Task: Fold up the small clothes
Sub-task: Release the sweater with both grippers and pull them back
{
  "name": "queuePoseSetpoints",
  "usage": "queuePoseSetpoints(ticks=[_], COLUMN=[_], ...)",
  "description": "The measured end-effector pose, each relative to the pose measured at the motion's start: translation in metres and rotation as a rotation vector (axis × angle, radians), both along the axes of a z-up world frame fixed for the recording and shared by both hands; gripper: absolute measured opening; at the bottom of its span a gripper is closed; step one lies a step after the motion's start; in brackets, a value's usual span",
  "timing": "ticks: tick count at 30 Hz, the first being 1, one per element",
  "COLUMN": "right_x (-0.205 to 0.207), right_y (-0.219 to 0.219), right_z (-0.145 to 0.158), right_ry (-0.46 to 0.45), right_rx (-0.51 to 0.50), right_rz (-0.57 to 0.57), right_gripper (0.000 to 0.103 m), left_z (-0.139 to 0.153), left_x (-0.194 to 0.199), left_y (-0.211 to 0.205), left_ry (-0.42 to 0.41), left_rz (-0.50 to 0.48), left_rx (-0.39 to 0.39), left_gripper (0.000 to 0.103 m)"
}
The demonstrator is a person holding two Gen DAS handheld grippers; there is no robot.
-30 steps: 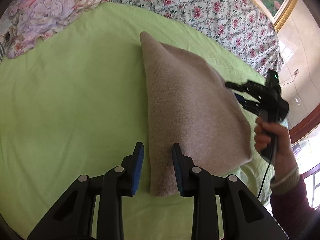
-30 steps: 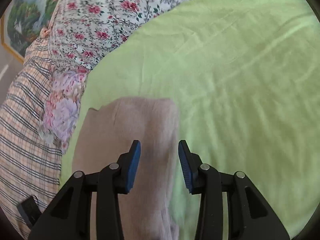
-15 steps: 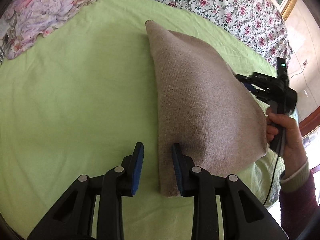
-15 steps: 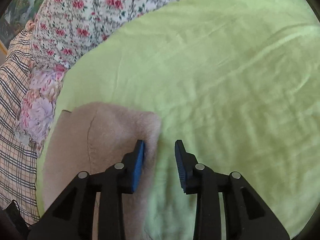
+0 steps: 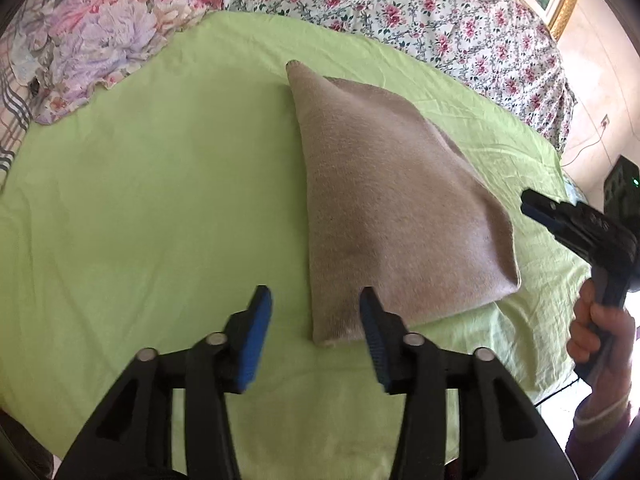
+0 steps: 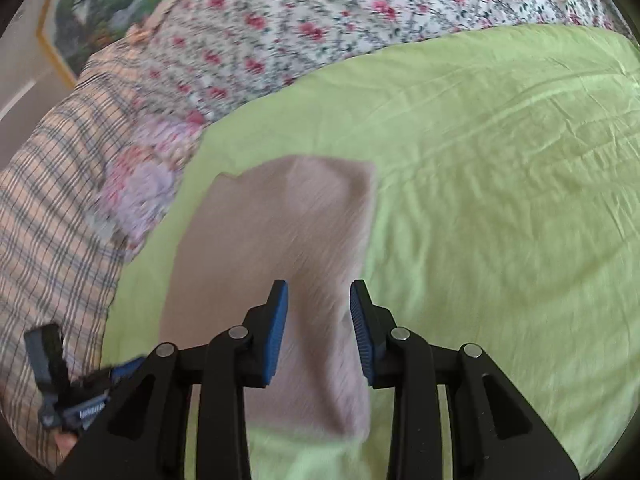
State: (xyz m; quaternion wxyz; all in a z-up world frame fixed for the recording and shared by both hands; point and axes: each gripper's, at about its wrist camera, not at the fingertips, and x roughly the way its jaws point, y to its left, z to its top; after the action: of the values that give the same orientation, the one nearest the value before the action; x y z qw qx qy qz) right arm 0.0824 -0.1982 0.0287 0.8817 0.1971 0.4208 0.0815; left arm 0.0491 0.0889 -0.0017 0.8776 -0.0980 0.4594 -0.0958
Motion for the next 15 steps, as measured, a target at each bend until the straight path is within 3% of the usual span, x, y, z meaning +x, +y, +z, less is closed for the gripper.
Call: queuePoseSetpoints(ticks=[6,13,15], right_x=[-0.041,-0.079,-0.088], right_y=[0.014,0.027,0.032], right_z=[0.008,0.001,-0.001], right_ry=[-0.017,-0.014,-0.013], right_rx=[-0.035,-0.079,-0.102], right_rz=[0.041,0.059,0.072], right_gripper=[0.040,0.042,0.048], left_z=[0.008,0.005,0.005], left_x=[-0.013,-0.029,-0.036], left_y=[-0.007,-0.009,-0.009], left_ry=[-0.030,-0.034,-0.033], left_rz=[-0.005,-0.003,0.000], left_rx=[0.035,0.097,0.118], left_gripper=[0.061,0.066,0.068])
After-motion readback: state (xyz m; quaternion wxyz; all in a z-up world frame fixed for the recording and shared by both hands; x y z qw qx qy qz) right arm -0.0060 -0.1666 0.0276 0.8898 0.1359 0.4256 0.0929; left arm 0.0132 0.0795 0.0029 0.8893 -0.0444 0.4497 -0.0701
